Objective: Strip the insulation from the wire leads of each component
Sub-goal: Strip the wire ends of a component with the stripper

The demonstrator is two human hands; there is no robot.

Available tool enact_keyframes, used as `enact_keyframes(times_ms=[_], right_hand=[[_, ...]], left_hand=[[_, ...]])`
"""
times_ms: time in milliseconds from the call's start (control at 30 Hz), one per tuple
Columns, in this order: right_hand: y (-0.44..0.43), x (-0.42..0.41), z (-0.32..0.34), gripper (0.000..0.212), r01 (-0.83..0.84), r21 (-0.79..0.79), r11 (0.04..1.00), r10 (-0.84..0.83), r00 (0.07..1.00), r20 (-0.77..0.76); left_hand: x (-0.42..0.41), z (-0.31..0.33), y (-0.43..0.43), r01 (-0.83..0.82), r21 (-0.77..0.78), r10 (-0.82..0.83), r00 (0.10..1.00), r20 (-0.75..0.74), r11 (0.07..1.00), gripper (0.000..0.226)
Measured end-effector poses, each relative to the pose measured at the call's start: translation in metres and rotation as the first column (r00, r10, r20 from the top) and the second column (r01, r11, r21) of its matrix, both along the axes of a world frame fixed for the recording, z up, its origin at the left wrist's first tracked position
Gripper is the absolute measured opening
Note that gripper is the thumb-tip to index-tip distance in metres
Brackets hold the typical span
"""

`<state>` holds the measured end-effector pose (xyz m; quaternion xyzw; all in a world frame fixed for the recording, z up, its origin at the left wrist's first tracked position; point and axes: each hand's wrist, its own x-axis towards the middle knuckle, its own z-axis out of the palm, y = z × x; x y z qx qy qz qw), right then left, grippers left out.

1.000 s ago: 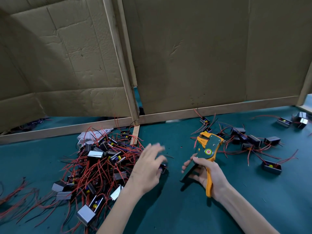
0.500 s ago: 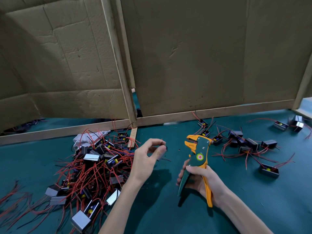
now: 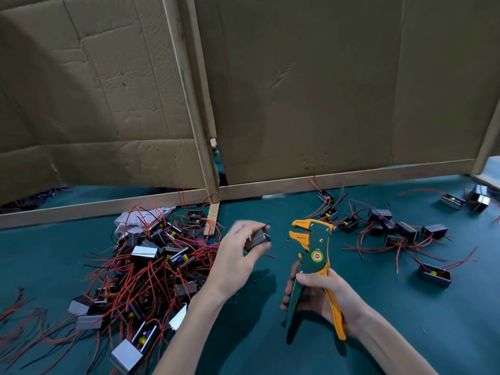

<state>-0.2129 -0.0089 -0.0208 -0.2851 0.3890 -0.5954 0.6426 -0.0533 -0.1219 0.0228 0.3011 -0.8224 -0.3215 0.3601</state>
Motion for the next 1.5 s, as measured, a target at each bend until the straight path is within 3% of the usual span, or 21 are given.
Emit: enact_keyframes(times_ms=[200, 400, 633, 1067, 1500], right_hand=[[0.003, -0.002, 0.004, 0.030, -0.051, -0.077, 0.996, 0.052, 0.999, 0.007], [0.008, -0.003, 0.005, 0.030, -0.177, -0.106, 0.979, 0.173, 0.984, -0.039], [0.010, -0.003, 0.005, 0.021, -0.282, -0.134, 0.950, 0.274, 0.959, -0.076], [0.011, -0.005, 0.004, 0.023, -0.238, -0.080, 0.968, 0.220, 0.958, -0.185], [0.014, 0.004, 0.006, 0.028, -0.149, 0.005, 0.989, 0.146, 0.963, -0.225]], left_hand=[[0.005, 0.021, 0.004, 0.096, -0.106, -0.107, 0.988, -0.109, 0.990, 0.033], [0.010, 0.019, 0.001, 0.190, 0.121, -0.166, 0.969, -0.181, 0.974, 0.034], [0.012, 0.017, 0.000, 0.259, 0.197, -0.244, 0.965, -0.096, 0.946, 0.023], [0.015, 0.015, -0.004, 0.294, 0.239, -0.296, 0.955, -0.027, 0.925, 0.024], [0.018, 0.018, -0.004, 0.293, 0.256, -0.289, 0.956, -0.055, 0.921, 0.020]])
